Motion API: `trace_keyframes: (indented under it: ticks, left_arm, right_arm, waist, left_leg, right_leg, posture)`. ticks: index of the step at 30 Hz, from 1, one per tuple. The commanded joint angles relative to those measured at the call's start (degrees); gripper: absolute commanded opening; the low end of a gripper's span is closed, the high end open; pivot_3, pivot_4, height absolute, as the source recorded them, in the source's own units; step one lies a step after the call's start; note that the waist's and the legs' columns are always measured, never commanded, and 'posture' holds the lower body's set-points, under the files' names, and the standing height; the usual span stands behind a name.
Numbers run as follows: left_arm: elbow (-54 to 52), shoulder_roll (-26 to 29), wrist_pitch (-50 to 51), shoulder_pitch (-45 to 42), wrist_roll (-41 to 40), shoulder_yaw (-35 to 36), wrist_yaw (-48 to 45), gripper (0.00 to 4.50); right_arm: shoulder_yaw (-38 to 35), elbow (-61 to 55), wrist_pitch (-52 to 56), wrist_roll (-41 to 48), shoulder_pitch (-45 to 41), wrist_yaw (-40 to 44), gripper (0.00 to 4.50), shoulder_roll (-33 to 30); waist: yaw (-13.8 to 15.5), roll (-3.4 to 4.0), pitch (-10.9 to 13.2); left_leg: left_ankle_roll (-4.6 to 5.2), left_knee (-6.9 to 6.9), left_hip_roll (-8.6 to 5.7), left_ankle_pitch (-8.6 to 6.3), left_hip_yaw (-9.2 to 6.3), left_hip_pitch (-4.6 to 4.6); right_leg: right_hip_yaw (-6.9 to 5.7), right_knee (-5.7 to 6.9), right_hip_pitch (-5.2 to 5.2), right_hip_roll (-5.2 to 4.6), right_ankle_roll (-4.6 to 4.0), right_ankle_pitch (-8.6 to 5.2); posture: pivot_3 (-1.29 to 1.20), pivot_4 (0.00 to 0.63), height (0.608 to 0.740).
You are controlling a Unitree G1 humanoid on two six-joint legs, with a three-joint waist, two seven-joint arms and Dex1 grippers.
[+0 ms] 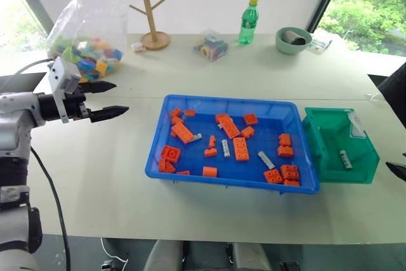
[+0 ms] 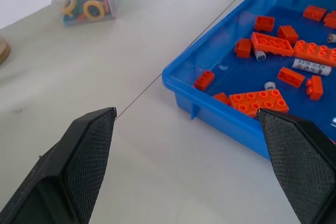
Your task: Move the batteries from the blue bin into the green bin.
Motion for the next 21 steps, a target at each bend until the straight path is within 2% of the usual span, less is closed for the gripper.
trace_keyframes:
  ticks: [1,17,21]
  left_arm:
    - [-1.5,1.3,-0.7,-0.5,-0.2,0.7,-0.8,4.50]
    - [-1.6,1.0,-0.2,-0.2,-0.1,0.9,0.2,4.50]
    - [-2.7,-0.4,1.0,-0.5,-1.4,1.4,1.5,4.50]
  right_arm:
    - [-1.0,-0.1,-0.8,0.2,-0.3,-0.1,2.80,-0.6]
    - [-0.5,0.0,-0.5,0.0,-1.0,-0.8,2.80,-1.1]
    - [0.0,1.5,-0.1,-0.4,-2.1,-0.9,2.80,-2.3]
  waist:
    - [0.0,0.00,0.0]
    - [0.0,0.00,0.0]
    - [0.0,0.00,0.0]
  left_leg:
    - [0.00,0.00,0.00,0.00,0.00,0.00]
    - [0.00,0.01,0.00,0.00,0.00,0.00]
    - [0.00,0.01,0.00,0.00,0.00,0.00]
  right_leg:
    - [0.00,0.00,0.00,0.00,0.00,0.00]
    - [0.00,0.00,0.00,0.00,0.00,0.00]
    - [0.00,0.00,0.00,0.00,0.00,0.00]
  posture:
    - [0.00,0.150,0.727]
    - [0.00,0.150,0.727]
    - [0.00,0.150,0.727]
